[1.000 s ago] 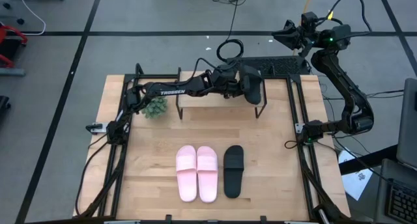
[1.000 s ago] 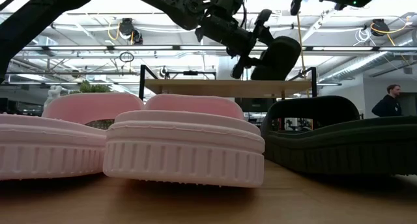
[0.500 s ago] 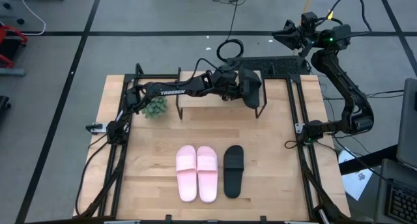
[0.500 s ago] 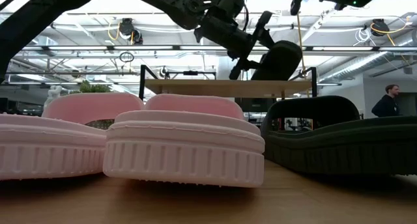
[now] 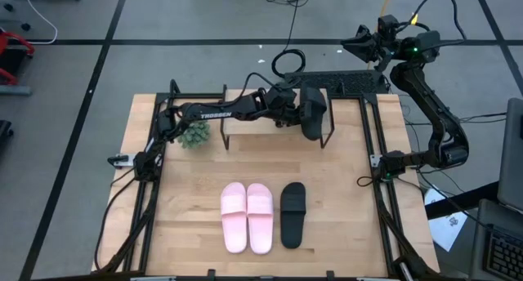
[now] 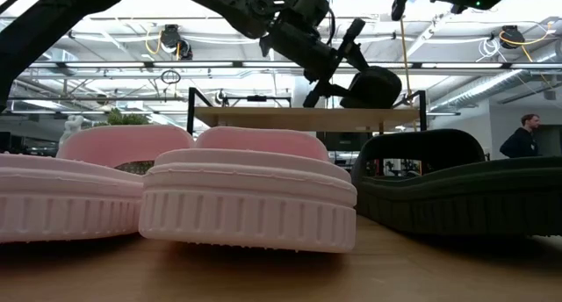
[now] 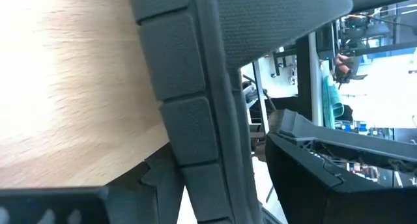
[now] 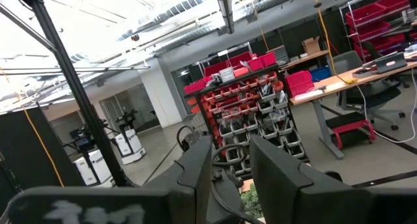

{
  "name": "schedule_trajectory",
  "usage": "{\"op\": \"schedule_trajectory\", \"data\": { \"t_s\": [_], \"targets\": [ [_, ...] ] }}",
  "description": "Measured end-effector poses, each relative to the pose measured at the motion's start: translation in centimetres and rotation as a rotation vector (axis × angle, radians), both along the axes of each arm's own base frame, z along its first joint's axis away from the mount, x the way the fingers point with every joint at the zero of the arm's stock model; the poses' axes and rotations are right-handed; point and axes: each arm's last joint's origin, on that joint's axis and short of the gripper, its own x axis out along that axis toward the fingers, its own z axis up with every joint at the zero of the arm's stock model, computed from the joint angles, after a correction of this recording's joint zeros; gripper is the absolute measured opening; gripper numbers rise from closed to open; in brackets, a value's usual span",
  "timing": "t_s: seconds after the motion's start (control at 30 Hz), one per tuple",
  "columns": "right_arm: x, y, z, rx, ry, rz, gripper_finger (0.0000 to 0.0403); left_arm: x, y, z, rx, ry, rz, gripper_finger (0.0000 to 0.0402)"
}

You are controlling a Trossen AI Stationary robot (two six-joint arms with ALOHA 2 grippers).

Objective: Pick and place slides into the shelf
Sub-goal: Put the right black slipper on the shelf

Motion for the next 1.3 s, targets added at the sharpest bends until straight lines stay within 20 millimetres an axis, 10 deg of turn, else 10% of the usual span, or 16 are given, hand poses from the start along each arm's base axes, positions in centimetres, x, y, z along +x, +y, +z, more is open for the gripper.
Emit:
{"op": "schedule_trajectory", "data": {
  "t_s": [1.0,1.3],
  "targets": [
    [0.1,0.1,-0.1,-0.002,0.016,0.019,0.0093,-3.1,-0.5,2.0,0.052,0.221,0.098,0.0202],
    [2.0,0.9,-0.8,-0.057,0.095,0.183,0.0093,-6.0,-0.9,5.8,0.154,0.264,0.140,0.0202]
  ]
}}
